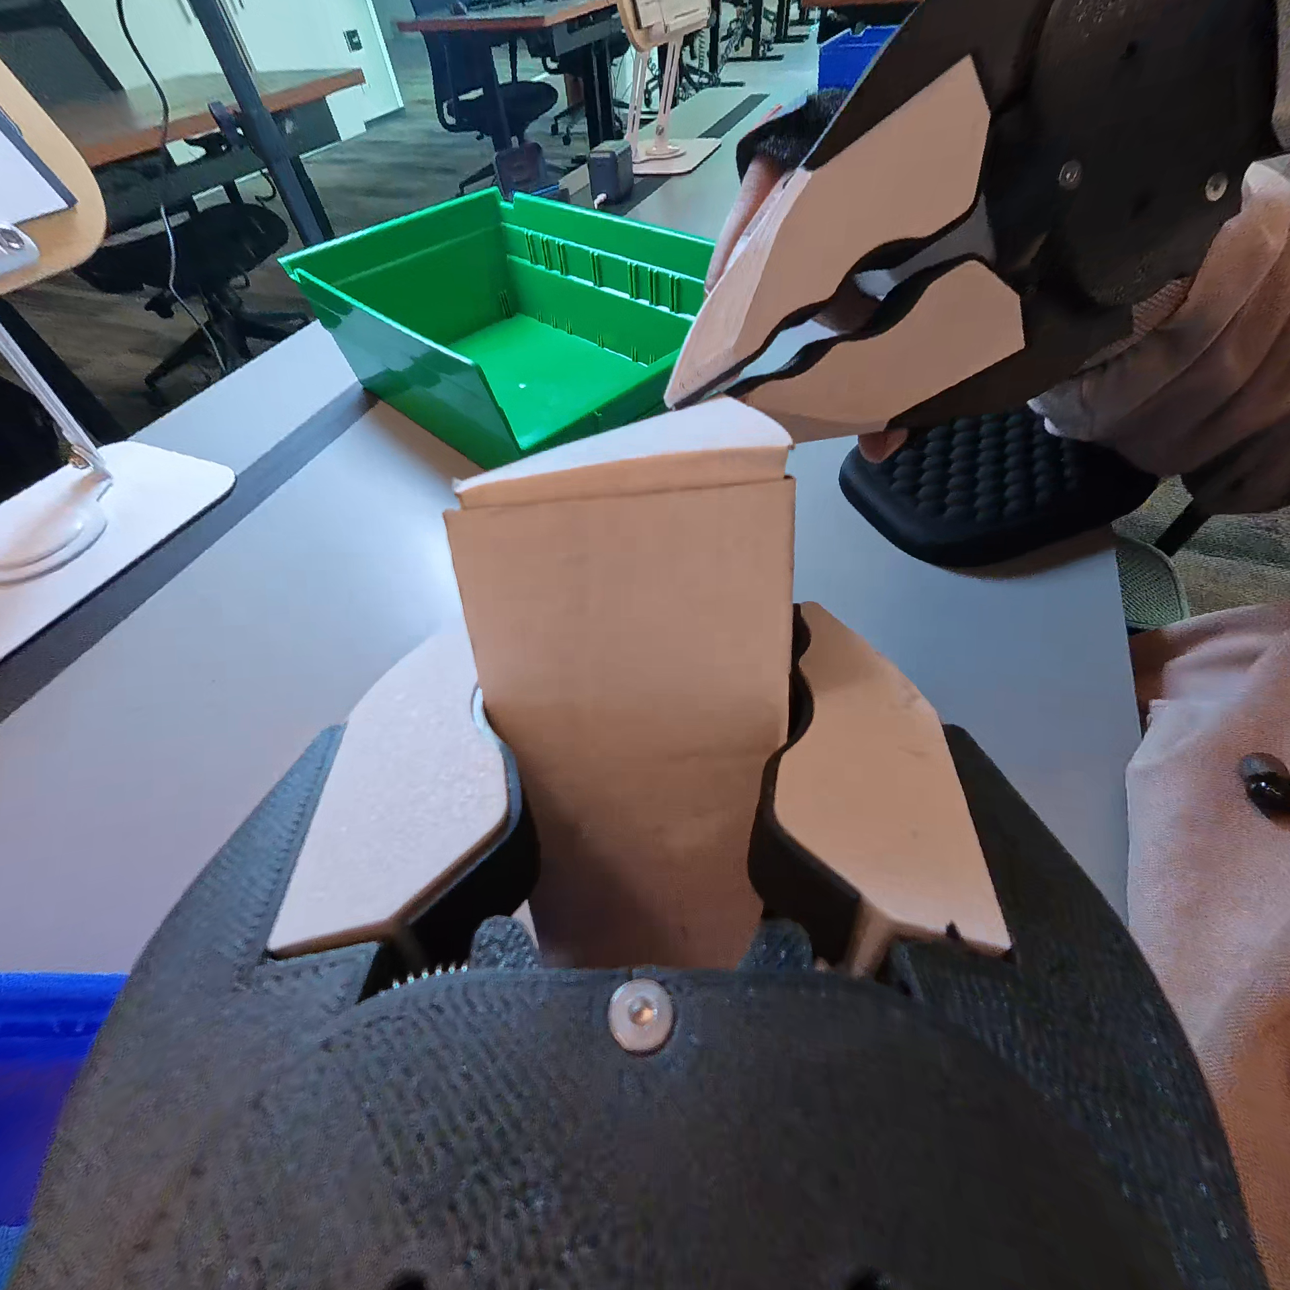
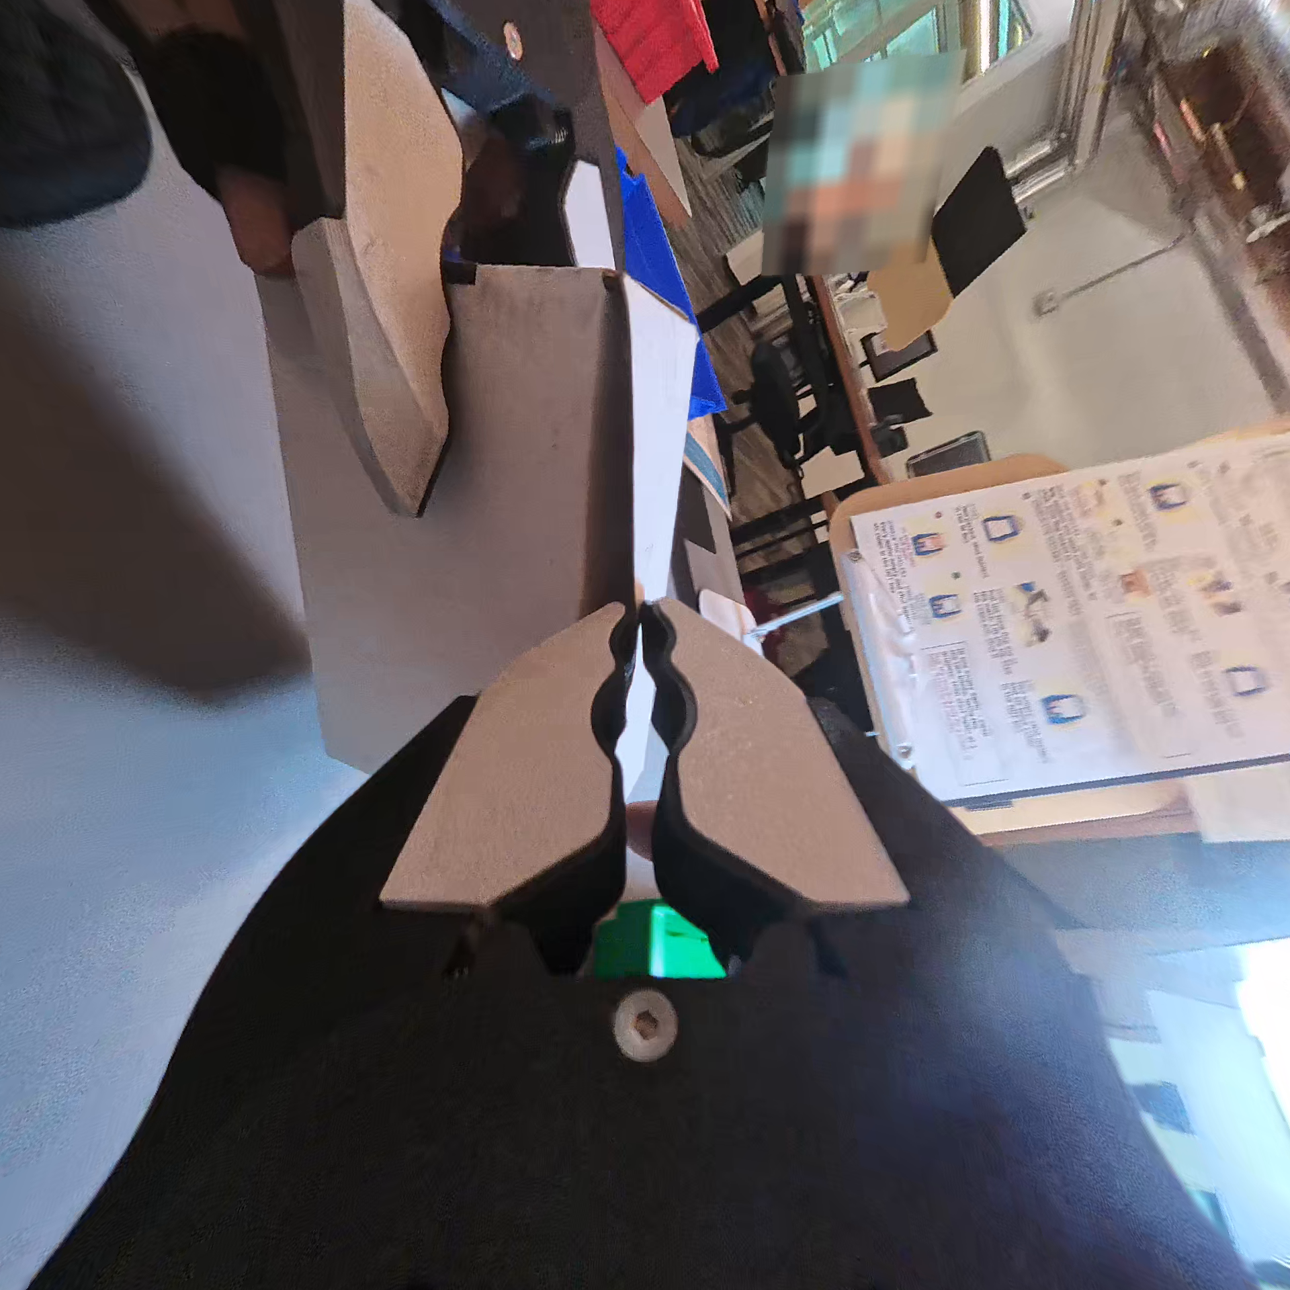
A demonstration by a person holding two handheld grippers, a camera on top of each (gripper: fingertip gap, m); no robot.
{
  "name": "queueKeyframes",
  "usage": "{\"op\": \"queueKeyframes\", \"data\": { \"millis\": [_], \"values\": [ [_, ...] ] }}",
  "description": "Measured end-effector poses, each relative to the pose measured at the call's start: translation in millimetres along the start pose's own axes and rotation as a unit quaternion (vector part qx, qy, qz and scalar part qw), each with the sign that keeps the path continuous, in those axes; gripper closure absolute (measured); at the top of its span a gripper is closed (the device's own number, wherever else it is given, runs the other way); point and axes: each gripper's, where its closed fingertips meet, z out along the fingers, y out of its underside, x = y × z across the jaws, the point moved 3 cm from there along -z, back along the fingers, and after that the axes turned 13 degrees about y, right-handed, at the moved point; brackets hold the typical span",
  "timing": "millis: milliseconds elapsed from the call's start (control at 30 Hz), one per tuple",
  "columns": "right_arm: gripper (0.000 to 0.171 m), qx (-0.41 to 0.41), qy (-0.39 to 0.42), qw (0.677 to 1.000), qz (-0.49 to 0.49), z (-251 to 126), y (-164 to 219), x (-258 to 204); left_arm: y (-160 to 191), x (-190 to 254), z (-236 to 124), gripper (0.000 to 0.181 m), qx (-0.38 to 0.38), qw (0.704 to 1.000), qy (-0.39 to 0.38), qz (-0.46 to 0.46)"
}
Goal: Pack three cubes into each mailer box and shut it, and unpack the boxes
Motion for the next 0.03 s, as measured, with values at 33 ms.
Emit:
{"op": "queueKeyframes", "data": {
  "millis": [33],
  "values": [
    [0.17, -0.002, 0.004, 1.0, -0.009, -0.6, -2.5, 3.0, -1.0, 0.2, -0.8, 0.105, 0.001, 1.0, -0.004, 0.007]
  ]
}}
